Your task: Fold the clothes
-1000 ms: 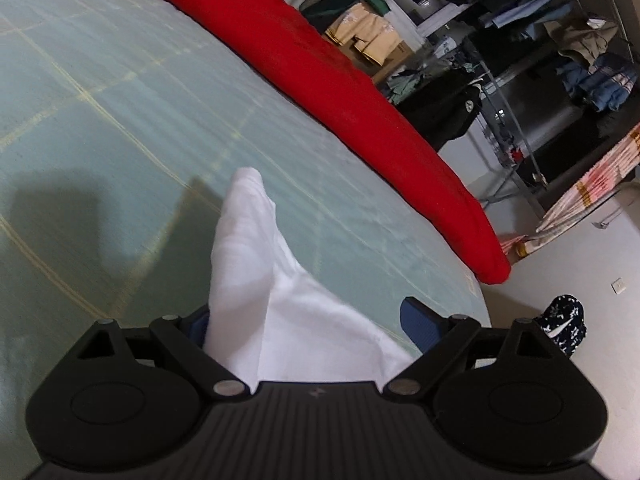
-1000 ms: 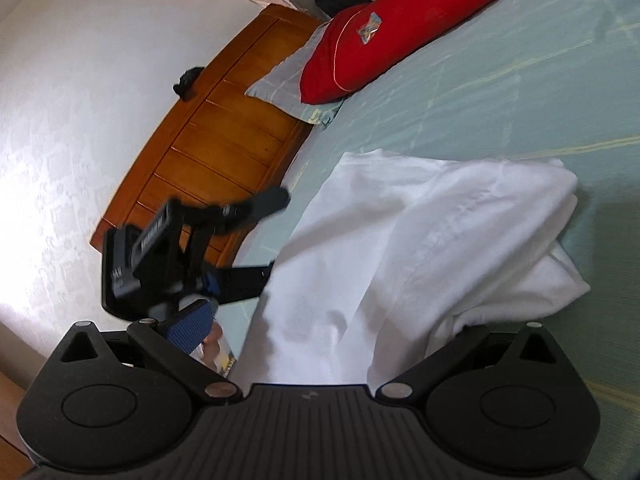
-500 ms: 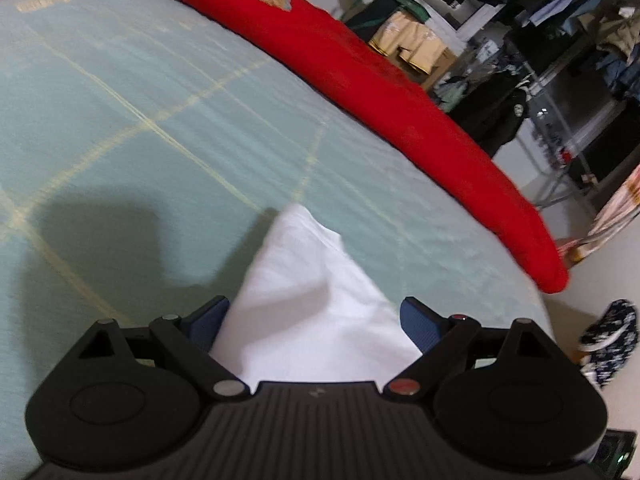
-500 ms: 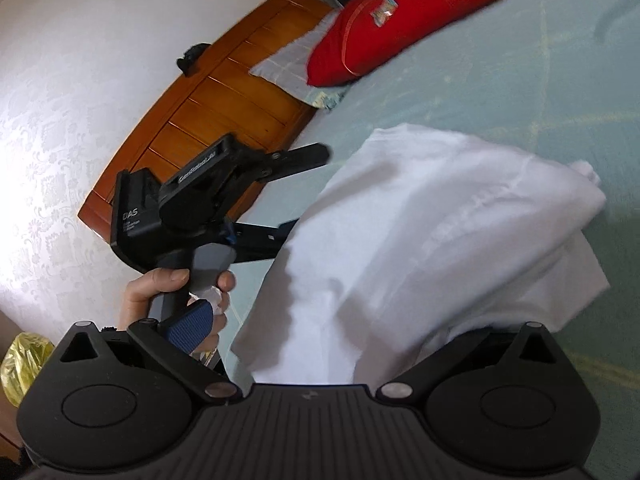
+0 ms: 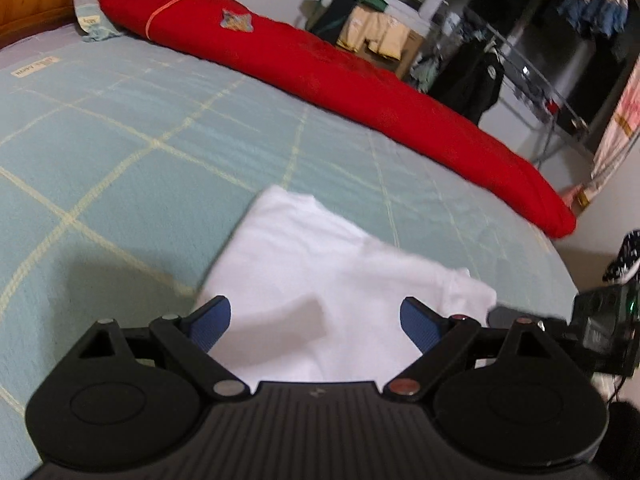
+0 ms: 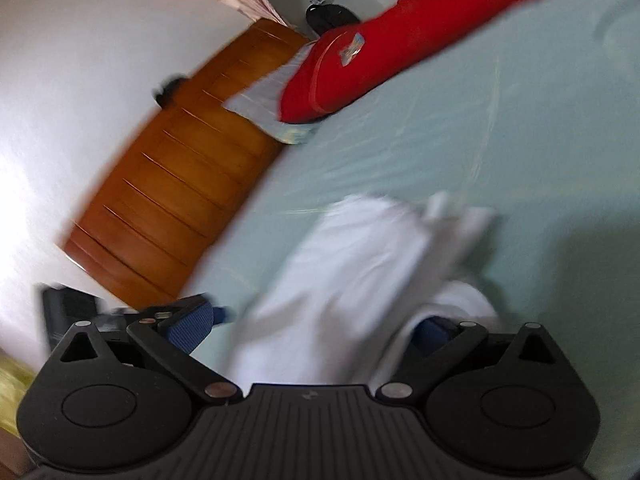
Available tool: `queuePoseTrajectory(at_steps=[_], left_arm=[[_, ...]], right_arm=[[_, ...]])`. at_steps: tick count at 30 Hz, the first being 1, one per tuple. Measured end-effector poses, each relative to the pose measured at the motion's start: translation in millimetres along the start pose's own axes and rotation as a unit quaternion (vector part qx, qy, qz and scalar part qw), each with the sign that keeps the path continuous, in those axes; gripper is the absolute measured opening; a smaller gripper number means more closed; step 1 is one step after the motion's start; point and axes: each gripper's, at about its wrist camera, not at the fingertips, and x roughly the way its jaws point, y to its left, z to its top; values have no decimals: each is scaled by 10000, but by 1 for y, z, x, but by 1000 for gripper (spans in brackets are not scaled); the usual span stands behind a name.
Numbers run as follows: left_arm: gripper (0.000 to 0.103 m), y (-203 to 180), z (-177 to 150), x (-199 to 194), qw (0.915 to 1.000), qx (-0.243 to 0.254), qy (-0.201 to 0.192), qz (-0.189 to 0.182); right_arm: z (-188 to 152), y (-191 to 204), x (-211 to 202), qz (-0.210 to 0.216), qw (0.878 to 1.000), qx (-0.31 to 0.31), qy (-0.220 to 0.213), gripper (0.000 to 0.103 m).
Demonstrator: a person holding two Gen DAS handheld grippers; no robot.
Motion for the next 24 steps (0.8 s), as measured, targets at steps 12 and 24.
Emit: queuePoseTrajectory(at_steps=[12,24], left_arm=[[92,-27,-11,0,9962,837,24,228],[92,-21,-37,-1,9943,988,239,331]], right_arm=[[-5,51,-20,-334,9810,-1896,-228,103],[-11,2,-17,-277,9910,-1246,414,103]])
